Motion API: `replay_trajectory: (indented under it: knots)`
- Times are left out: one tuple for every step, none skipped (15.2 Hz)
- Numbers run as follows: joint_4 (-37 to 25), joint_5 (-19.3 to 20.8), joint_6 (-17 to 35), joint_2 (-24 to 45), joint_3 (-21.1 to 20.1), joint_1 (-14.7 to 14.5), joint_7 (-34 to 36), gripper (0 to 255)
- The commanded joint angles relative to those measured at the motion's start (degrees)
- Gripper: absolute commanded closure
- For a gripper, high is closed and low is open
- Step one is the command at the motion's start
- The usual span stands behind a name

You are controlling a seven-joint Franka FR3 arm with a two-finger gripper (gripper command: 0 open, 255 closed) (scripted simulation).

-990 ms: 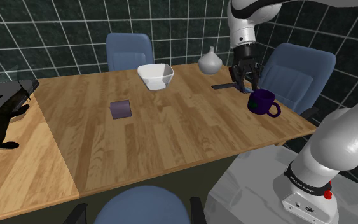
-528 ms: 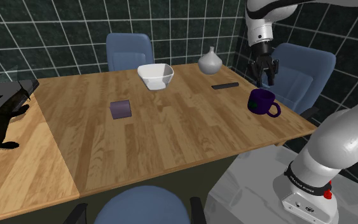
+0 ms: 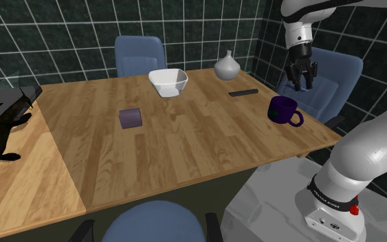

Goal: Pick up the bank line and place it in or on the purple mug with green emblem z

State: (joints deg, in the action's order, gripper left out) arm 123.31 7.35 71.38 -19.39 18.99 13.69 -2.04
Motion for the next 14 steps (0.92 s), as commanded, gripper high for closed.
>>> replay_trajectory:
  knots:
    - [1.3,0.3,1.5,0.2,0.3,0.1,-0.3,255]
    - [2.0,0.3,2.3,0.3,0.4,0.1,-0.3,255]
    - [2.6,0.3,3.0,0.4,0.4,0.2,-0.3,255]
    - [3.3,0.3,3.8,0.5,0.5,0.2,-0.3,255]
    - [4.0,0.3,4.6,0.6,0.6,0.2,-0.3,255]
    - [4.6,0.3,5.4,0.8,0.7,0.2,-0.3,255]
    - [5.3,0.4,6.2,0.9,0.7,0.2,-0.3,255]
    - [5.9,0.4,7.0,1.1,0.8,0.2,-0.3,255]
    - [6.5,0.4,7.8,1.2,0.9,0.3,-0.3,255]
    - [7.1,0.4,8.5,1.4,1.0,0.3,-0.3,255]
    - [7.7,0.4,9.3,1.6,1.1,0.3,-0.3,255]
    - [8.3,0.4,10.1,1.9,1.2,0.3,-0.3,255]
    - [8.9,0.4,11.0,2.1,1.2,0.3,-0.3,255]
    - [9.8,0.4,12.3,2.5,1.4,0.3,-0.4,255]
